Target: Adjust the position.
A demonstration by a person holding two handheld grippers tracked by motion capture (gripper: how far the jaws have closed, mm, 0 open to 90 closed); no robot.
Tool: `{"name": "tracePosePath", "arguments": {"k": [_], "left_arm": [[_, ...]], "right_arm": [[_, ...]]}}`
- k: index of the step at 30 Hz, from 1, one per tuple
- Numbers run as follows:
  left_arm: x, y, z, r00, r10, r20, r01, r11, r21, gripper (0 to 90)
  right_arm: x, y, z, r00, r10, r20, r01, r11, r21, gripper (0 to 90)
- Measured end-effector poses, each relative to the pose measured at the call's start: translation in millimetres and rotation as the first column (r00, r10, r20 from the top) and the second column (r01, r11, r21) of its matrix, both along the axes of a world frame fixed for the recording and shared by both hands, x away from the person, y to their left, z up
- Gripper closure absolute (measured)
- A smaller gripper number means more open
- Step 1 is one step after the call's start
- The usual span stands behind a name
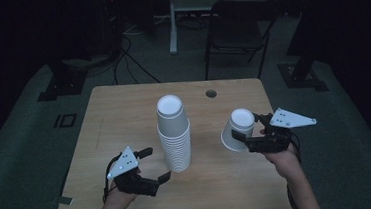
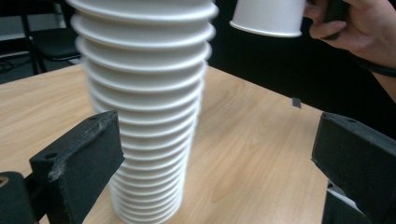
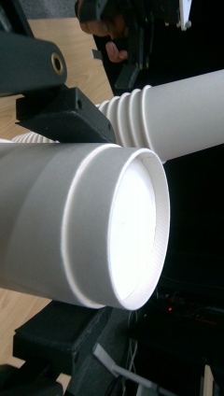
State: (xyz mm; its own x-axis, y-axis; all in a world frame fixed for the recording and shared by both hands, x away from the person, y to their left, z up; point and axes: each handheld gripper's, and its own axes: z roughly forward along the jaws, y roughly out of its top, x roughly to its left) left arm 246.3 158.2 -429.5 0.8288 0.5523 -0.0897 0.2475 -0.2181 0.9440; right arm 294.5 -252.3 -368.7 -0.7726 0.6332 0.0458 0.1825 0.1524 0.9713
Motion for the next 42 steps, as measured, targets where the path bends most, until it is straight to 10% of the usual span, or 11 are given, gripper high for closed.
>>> {"name": "tracePosePath", "arguments": {"k": [20,42], "left_arm": [[-1.1,-74.0,-33.1,0.9779,-0.193,-0.08,0.197,0.9796,0.042,2.4],[23.4,-143.3,-11.0,0.9412,-0.332,-0.059,0.332,0.9431,-0.013,2.4]], "right_arm": [[-9.4,-6.2,-4.5,1.0,0.001,0.002,-0.001,1.0,-0.001,20.6],[-10.4,2.6,19.5,0.9981,0.036,0.05,-0.037,0.9993,0.009,20.6]]}}
